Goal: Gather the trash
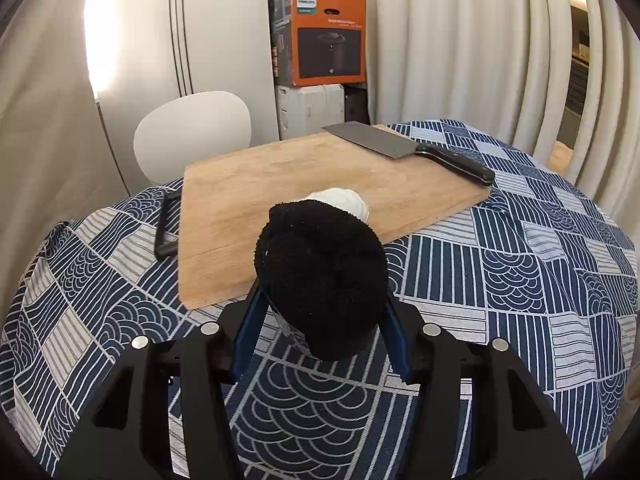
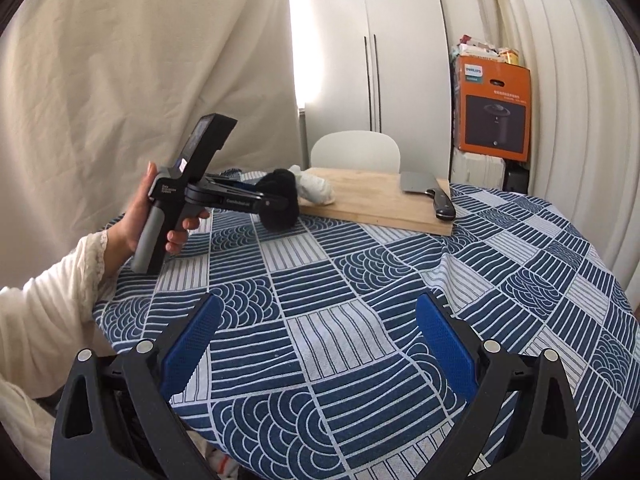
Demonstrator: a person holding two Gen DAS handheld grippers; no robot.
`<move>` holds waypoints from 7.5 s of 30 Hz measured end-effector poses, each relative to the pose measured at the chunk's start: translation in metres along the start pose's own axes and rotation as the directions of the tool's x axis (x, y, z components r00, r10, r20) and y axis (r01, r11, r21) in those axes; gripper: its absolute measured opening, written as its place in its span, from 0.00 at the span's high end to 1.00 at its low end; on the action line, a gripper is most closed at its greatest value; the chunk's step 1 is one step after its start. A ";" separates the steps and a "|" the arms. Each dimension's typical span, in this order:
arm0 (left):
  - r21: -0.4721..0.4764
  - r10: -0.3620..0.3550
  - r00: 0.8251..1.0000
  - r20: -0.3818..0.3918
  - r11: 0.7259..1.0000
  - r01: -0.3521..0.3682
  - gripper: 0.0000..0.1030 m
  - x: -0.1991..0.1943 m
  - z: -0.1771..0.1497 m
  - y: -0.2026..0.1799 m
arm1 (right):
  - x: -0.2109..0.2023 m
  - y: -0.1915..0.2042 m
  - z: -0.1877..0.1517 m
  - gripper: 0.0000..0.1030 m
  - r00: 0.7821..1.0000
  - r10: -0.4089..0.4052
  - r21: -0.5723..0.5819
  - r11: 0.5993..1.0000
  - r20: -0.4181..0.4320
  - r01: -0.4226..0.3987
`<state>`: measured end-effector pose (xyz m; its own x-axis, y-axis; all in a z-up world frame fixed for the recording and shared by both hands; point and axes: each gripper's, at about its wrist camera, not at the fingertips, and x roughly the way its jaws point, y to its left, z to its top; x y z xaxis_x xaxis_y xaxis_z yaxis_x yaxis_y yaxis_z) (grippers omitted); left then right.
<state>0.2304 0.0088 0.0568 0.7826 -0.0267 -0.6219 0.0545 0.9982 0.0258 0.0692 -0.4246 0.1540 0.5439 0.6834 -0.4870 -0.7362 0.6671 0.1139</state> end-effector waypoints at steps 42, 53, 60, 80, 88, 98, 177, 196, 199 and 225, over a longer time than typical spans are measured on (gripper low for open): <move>-0.463 0.323 0.946 -0.041 0.832 -0.304 0.47 -0.033 -0.014 0.132 | 0.344 0.026 0.169 0.09 0.959 -0.021 0.178 0.981 -0.282 0.074; -0.438 0.339 0.941 -0.014 0.844 -0.311 0.47 -0.040 -0.011 0.126 | 0.386 0.036 0.169 0.45 0.946 -0.138 0.062 0.985 -0.294 0.163; -0.408 0.338 0.941 -0.020 0.857 -0.316 0.47 -0.036 -0.009 0.121 | 0.354 0.032 0.167 0.45 0.961 -0.100 0.074 0.990 -0.256 0.123; -0.072 0.147 0.983 0.111 0.988 -0.139 0.47 -0.072 0.000 0.025 | 0.147 0.020 0.133 0.44 0.996 0.023 0.027 0.999 -0.085 -0.021; 0.004 0.115 0.983 0.146 0.993 -0.116 0.47 -0.110 -0.032 -0.013 | 0.084 0.023 0.100 0.44 0.997 0.056 -0.032 0.998 -0.047 -0.057; 0.044 0.040 0.976 0.215 0.998 -0.051 0.47 -0.155 -0.079 -0.042 | 0.019 0.040 0.052 0.44 0.995 0.104 -0.070 0.992 0.007 -0.103; 0.610 -0.043 0.913 -0.405 0.731 0.305 0.15 -0.084 -0.303 -0.139 | 0.072 0.176 -0.221 0.37 0.777 -0.164 -0.586 0.753 -0.608 -0.299; 0.449 -0.367 0.930 -0.031 0.826 0.340 0.06 -0.179 -0.268 -0.122 | -0.024 0.154 -0.147 0.16 0.920 0.035 -0.476 0.848 -0.390 -0.234; 0.447 -0.403 0.914 0.035 0.825 0.347 0.06 -0.193 -0.262 -0.123 | -0.033 0.147 -0.135 0.15 0.940 0.083 -0.439 0.868 -0.330 -0.230; 0.209 -0.232 0.884 0.406 0.965 0.158 0.06 -0.191 -0.090 -0.037 | -0.015 0.064 0.063 0.08 0.974 0.165 -0.266 0.956 0.155 -0.120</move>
<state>0.0232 -0.0178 0.1046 0.9308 -0.2771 -0.2385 0.3053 0.9480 0.0902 0.0395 -0.3736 0.2231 0.4704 0.8218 -0.3216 -0.8766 0.4771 -0.0631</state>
